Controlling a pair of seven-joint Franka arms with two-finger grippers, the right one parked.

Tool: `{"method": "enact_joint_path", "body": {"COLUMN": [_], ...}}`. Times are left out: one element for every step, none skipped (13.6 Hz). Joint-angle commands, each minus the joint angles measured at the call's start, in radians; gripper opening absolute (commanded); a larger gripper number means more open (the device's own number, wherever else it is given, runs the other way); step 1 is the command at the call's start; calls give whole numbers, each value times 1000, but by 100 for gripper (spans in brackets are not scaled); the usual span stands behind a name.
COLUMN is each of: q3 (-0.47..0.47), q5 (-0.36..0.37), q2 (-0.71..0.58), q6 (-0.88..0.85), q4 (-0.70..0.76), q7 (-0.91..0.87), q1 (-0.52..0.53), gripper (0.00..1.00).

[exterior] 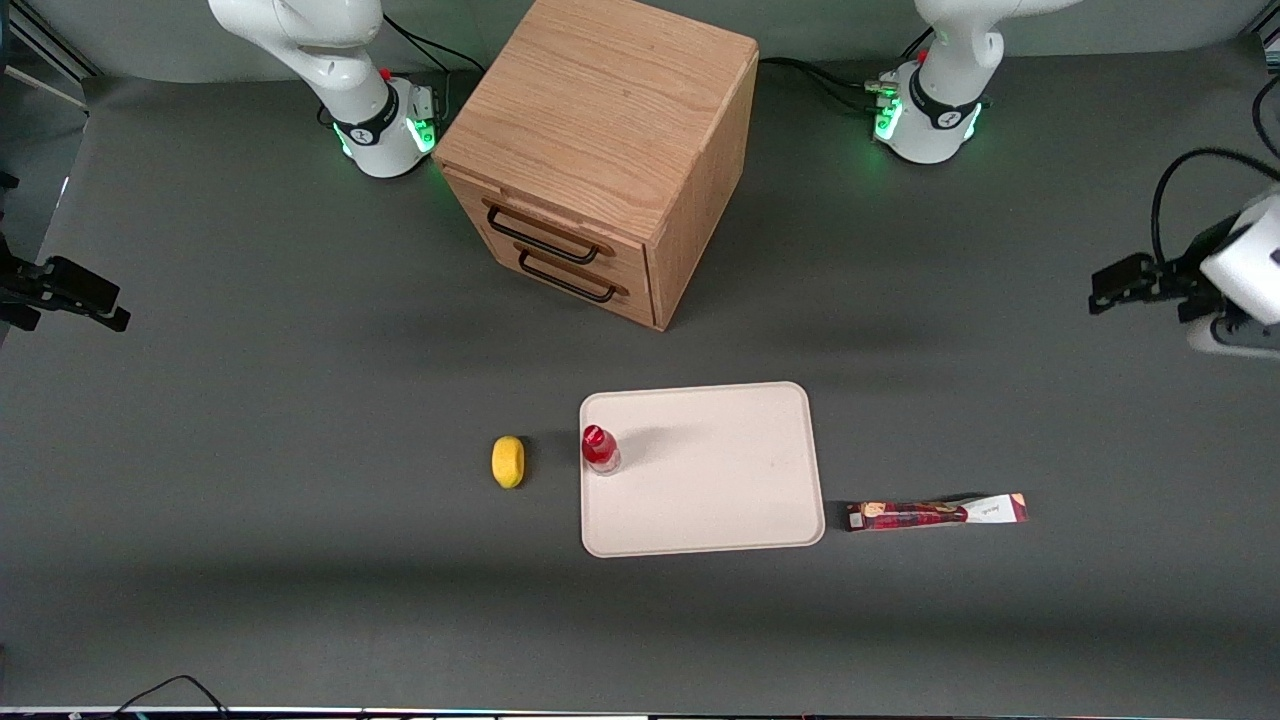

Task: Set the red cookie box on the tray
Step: 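Move the open left gripper down over the red plaid shortbread box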

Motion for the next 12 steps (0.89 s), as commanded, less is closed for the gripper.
{"method": "enact_joint_path", "body": {"q3": [-18, -25, -27, -27, -27, -24, -22, -27, -27, -27, -27, -27], "q5": [12, 13, 16, 16, 16, 24, 51, 94, 111, 113, 112, 108], "q2": [203, 257, 300, 337, 368, 394, 420, 447, 478, 501, 539, 570], "q6": [-2, 10, 37, 75, 120, 160, 195, 227, 278, 324, 379, 437], "q4": [199, 236, 262, 274, 277, 279, 279, 288, 293, 293, 294, 294], "q7": [9, 47, 114, 197, 287, 372, 445, 548, 686, 793, 885, 964], "q1": [-17, -18, -20, -23, -32, -52, -61, -66, -80, -86, -86, -86], "gripper": [100, 100, 100, 100, 100, 100, 100, 100, 100, 100, 100, 100]}}
